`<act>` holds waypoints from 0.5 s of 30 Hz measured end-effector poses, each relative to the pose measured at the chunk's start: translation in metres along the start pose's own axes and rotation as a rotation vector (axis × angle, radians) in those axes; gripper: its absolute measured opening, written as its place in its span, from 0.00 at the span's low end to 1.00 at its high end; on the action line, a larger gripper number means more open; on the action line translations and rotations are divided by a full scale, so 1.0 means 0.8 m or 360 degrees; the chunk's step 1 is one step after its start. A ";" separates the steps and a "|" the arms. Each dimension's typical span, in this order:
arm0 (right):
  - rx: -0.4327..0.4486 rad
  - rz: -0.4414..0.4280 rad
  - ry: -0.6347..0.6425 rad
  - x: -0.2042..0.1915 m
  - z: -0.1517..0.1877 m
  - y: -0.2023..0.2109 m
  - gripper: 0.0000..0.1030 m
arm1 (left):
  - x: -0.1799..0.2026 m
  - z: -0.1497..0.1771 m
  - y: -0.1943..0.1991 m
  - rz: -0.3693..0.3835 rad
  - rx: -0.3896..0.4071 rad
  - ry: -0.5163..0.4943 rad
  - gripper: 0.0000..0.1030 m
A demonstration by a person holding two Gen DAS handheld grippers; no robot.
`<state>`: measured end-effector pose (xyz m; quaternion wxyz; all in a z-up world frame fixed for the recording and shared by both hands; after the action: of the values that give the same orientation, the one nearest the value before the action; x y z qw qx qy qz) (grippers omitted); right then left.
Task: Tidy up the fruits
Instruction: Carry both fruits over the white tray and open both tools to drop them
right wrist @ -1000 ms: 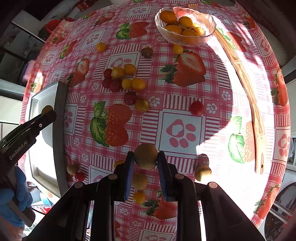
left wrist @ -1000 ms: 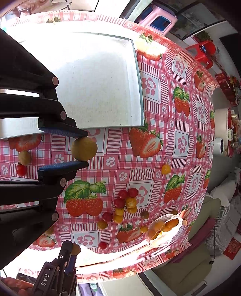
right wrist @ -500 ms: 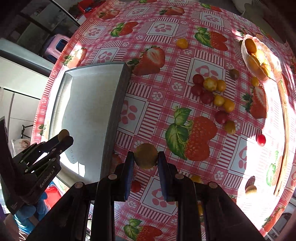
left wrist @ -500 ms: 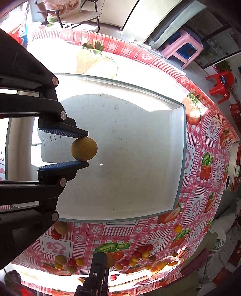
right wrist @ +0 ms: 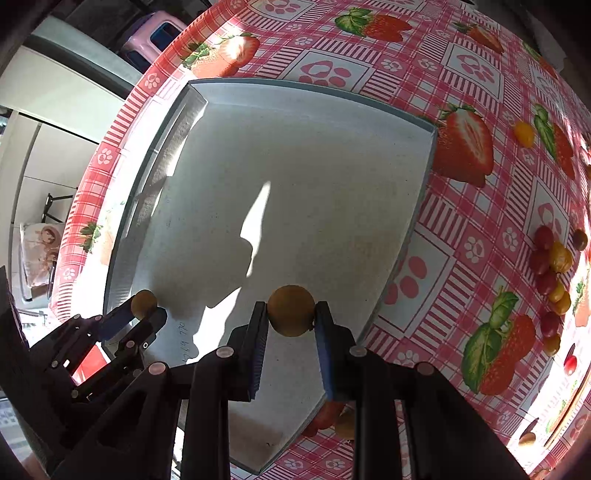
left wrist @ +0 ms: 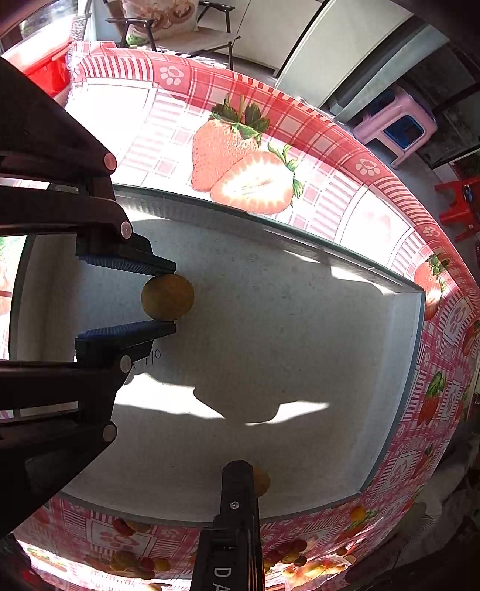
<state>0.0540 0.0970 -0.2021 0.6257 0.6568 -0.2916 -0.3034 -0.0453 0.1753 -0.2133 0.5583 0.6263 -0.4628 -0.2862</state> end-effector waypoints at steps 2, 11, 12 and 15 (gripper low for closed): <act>-0.0017 0.0021 0.0012 -0.004 -0.001 -0.009 0.28 | 0.005 0.001 -0.005 -0.0013 -0.0004 -0.0016 0.26; -0.0039 0.0042 0.0034 -0.017 -0.005 -0.026 0.37 | 0.020 0.000 -0.003 -0.0109 0.0076 -0.0125 0.75; -0.0040 0.0047 0.0032 -0.016 -0.004 -0.024 0.44 | 0.024 0.001 -0.005 -0.0108 0.0058 -0.0136 0.75; -0.0021 0.0031 0.0017 -0.012 -0.004 -0.014 0.50 | 0.031 0.006 -0.009 -0.0091 0.0009 -0.0140 0.75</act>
<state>0.0503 0.1064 -0.2127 0.6346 0.6514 -0.2925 -0.2957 -0.0376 0.1507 -0.2171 0.5271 0.6276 -0.4697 -0.3280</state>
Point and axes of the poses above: each gripper's, at about its wrist camera, not at the fingertips, and y roughly against the way its jaws point, x to its right, z to its underside, the point moved 8 cm from there along -y, roughly the way its jaws point, and after that the axes turned 11 degrees about z, right-handed, at the moved point
